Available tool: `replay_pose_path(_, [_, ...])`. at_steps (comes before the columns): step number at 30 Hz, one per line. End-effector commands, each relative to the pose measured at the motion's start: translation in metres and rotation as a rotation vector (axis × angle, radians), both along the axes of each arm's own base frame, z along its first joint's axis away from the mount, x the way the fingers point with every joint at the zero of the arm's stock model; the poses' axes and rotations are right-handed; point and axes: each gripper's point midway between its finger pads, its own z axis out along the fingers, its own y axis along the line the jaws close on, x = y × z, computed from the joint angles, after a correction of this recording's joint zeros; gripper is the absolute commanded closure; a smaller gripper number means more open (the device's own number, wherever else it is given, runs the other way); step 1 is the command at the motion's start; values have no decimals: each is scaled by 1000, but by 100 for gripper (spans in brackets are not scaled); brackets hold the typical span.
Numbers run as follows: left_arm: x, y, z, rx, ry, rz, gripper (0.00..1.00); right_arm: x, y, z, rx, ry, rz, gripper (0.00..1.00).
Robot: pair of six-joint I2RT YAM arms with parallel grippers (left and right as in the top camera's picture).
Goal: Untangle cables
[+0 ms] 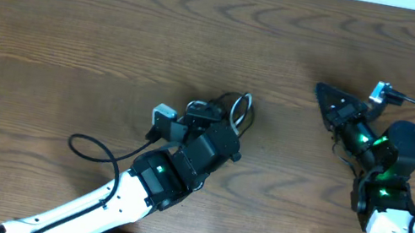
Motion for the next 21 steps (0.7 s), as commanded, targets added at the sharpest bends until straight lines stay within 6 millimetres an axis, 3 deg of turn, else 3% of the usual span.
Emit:
replay_pose_path(1, [7, -5, 21, -129, -61, 37, 92, -5, 20, 8, 4, -24, 58, 94])
replay_pose_path(8, [15, -10, 42, -205, -135, 52, 92, -19, 58, 22, -21, -119, 148, 84])
replay_pose_path(15, [19, -15, 58, -269, -188, 51, 92, -27, 73, 23, -25, -132, 187, 75])
replay_pose_path(21, [19, -15, 59, -271, -190, 51, 92, -31, 80, 23, -23, -132, 209, 68])
